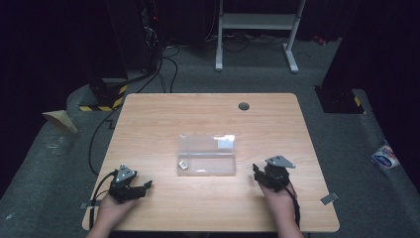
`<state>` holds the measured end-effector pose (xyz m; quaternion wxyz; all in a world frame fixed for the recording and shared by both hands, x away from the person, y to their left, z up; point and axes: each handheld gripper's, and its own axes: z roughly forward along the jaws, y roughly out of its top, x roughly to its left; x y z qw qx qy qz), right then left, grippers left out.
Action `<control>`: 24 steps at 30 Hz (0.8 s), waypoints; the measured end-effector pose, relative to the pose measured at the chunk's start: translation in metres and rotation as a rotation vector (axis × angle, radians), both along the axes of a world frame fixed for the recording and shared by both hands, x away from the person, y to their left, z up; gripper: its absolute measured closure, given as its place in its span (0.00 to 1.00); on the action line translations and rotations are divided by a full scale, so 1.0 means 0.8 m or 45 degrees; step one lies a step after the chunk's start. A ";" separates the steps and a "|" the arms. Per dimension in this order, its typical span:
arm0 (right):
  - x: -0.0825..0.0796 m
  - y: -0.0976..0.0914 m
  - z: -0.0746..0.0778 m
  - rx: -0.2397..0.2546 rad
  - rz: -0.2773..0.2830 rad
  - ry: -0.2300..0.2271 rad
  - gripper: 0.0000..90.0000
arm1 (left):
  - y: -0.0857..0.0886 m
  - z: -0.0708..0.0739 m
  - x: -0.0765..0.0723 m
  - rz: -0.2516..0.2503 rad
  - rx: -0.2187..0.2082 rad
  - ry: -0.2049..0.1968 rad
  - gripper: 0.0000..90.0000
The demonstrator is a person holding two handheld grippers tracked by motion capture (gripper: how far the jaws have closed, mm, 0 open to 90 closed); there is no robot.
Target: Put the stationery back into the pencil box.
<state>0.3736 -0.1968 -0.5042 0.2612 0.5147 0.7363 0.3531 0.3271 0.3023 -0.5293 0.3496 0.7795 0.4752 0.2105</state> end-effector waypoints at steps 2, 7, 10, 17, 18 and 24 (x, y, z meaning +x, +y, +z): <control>-0.004 -0.017 -0.002 0.003 -0.029 0.006 0.44 | 0.000 0.000 0.000 0.001 0.001 0.000 0.28; -0.010 -0.047 -0.010 -0.023 -0.073 0.038 0.43 | 0.000 0.000 0.000 0.001 0.005 -0.002 0.28; -0.011 -0.059 -0.015 -0.010 -0.087 0.084 0.40 | 0.000 0.000 0.000 0.005 0.005 -0.006 0.28; -0.006 -0.057 -0.025 -0.033 -0.058 0.120 0.30 | 0.000 0.000 0.000 0.006 0.007 -0.004 0.28; -0.006 -0.055 -0.025 -0.032 -0.071 0.121 0.30 | -0.001 0.000 0.000 0.009 0.006 -0.006 0.28; -0.010 -0.050 -0.024 -0.055 -0.110 0.106 0.31 | -0.002 0.000 -0.001 0.014 0.008 -0.010 0.28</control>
